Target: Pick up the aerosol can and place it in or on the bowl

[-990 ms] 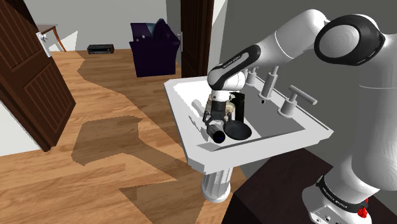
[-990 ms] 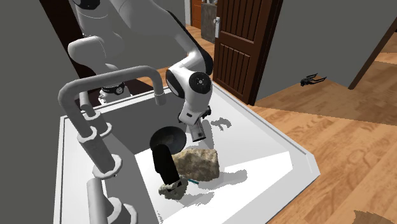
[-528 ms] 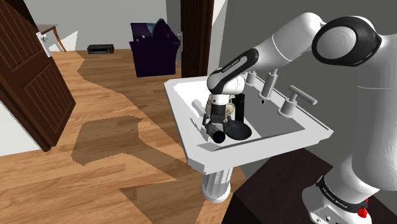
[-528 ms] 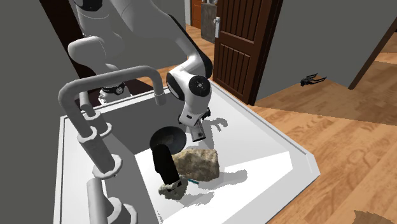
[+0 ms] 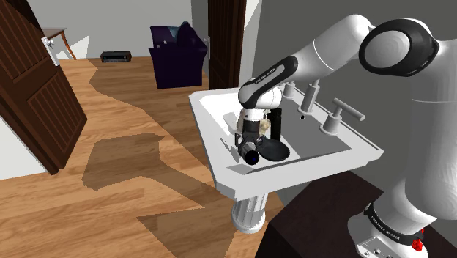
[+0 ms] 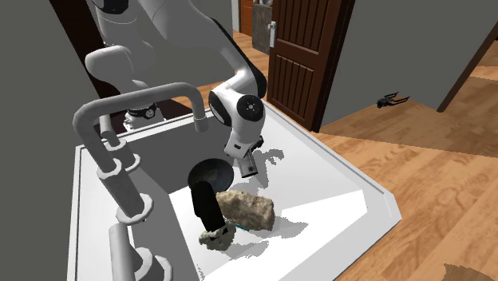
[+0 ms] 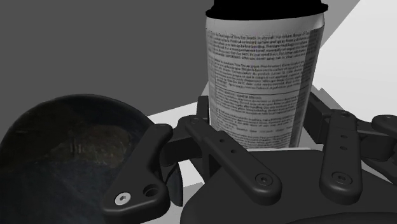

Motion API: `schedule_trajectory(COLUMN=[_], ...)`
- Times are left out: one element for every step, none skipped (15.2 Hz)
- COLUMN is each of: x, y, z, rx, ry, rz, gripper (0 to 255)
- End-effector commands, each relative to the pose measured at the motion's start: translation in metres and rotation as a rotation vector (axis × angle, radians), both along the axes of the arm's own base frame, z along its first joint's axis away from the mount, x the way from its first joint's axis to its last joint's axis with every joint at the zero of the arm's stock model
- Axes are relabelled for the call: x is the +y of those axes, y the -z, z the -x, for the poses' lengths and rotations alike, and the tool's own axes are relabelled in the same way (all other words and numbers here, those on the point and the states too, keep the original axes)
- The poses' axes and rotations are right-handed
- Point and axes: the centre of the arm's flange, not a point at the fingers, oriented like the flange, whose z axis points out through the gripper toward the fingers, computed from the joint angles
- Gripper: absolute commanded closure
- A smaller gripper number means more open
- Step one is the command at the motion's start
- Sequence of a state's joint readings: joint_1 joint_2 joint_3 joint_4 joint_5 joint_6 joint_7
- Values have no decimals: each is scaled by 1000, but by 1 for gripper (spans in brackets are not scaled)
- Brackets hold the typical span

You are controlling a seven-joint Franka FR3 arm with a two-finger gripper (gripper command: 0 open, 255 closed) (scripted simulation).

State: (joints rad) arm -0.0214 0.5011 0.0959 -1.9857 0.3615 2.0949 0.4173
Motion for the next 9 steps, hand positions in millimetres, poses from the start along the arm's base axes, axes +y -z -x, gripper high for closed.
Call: schedule_trajectory(x=[0, 0, 0, 0, 0, 0, 0, 0, 0], y=[0, 0, 0, 0, 0, -5, -11, -16, -21], z=[0, 0, 0, 0, 0, 0, 0, 0, 0], rx=[-1, -1, -1, -1, -1, -1, -1, -1, -1], ry=[0, 0, 0, 0, 0, 0, 0, 0, 0], rz=[0, 0, 0, 0, 0, 0, 0, 0, 0], gripper=[255, 255, 255, 255, 255, 255, 255, 255, 255])
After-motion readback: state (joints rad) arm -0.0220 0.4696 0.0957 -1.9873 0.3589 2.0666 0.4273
